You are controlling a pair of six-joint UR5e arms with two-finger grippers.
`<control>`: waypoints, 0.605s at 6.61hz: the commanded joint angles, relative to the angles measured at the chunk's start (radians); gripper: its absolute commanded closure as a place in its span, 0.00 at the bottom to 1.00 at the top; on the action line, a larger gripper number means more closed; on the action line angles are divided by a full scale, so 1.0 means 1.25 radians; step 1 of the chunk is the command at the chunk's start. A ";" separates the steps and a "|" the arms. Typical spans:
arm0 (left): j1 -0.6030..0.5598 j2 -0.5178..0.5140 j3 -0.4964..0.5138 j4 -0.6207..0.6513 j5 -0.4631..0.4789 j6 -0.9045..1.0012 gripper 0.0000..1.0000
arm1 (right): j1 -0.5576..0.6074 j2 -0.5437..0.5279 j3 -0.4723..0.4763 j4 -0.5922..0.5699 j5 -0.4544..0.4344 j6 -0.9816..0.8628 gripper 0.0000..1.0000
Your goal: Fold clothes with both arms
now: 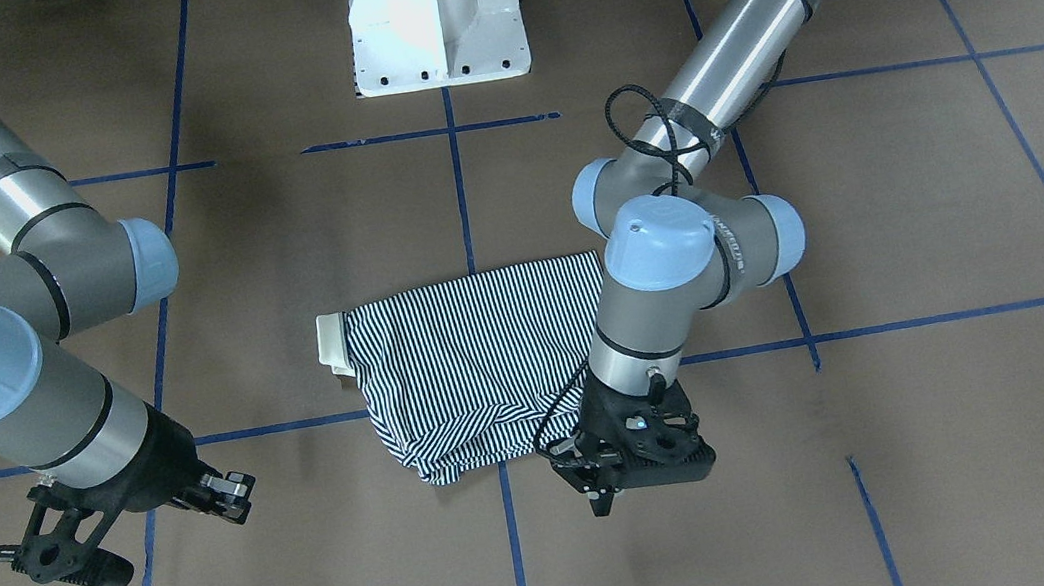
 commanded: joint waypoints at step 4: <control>-0.309 0.436 -0.334 0.007 -0.319 0.409 1.00 | 0.193 -0.280 0.221 -0.177 0.014 -0.453 0.68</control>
